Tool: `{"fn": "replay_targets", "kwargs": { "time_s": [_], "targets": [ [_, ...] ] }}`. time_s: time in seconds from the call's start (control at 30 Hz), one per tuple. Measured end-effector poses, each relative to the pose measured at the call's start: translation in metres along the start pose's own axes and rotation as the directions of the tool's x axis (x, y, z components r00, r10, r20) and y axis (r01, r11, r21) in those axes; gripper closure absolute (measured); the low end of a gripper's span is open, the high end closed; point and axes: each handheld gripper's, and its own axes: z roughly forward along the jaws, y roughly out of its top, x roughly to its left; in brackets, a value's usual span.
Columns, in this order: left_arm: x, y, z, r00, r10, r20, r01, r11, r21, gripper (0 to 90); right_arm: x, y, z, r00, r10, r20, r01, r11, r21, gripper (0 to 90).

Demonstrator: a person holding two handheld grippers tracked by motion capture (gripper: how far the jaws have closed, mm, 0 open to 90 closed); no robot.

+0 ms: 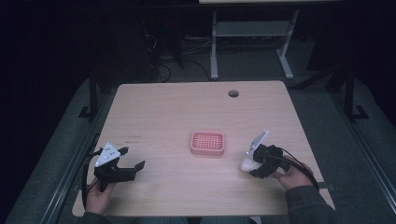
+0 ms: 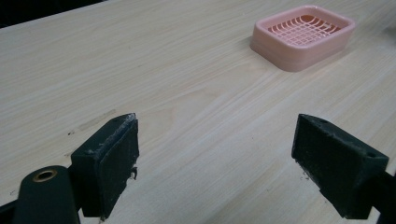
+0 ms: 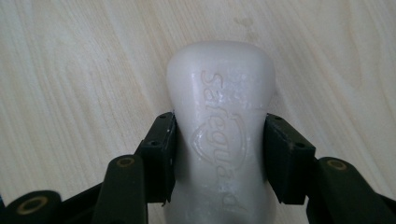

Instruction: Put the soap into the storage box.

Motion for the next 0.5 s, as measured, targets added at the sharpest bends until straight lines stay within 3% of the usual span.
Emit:
{"fn": "replay_targets", "kwargs": {
  "time_s": [0.5],
  "targets": [
    [0.001, 0.000, 0.000, 1.0000, 0.004, 0.000, -0.004, 1.0000, 0.001, 14.5, -0.009, 0.010, -0.017, 0.9999, -0.011, -0.001, 0.011, 0.999, -0.048, 48.7]
  ]
}}
